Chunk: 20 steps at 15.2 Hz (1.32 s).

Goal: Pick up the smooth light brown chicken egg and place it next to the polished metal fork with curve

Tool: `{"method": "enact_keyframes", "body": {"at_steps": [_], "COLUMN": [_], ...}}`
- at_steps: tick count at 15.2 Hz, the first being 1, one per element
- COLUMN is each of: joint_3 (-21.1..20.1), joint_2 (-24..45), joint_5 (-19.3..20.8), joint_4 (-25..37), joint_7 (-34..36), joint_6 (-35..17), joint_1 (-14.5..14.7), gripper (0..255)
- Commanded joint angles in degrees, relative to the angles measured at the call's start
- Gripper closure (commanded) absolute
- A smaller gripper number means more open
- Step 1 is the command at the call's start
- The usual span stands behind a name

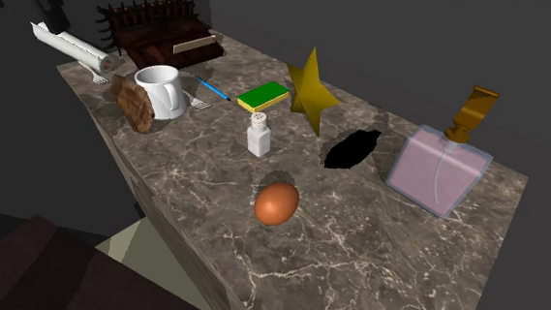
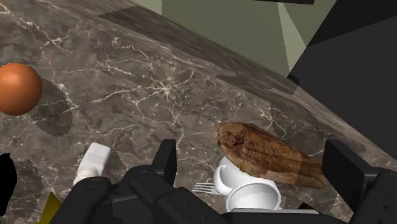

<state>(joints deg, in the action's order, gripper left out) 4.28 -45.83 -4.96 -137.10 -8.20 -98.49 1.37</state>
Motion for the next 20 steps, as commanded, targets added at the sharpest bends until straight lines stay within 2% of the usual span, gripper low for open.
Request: {"method": "enact_keyframes", "body": {"at_steps": [1,12,20], "joint_3": [0.0,12.1,21.1], "joint_2": [0.0,12.5,26.1], "joint_5": [0.0,3.3,1.6], "joint_4": [0.0,-1.4,2.2], "joint_7": [0.0,-10.9,-20.0], "joint_6": [0.0,-10.5,-17.3], "joint_1": [0.0,-3.8,-4.8], "gripper": [0,0,0]}}
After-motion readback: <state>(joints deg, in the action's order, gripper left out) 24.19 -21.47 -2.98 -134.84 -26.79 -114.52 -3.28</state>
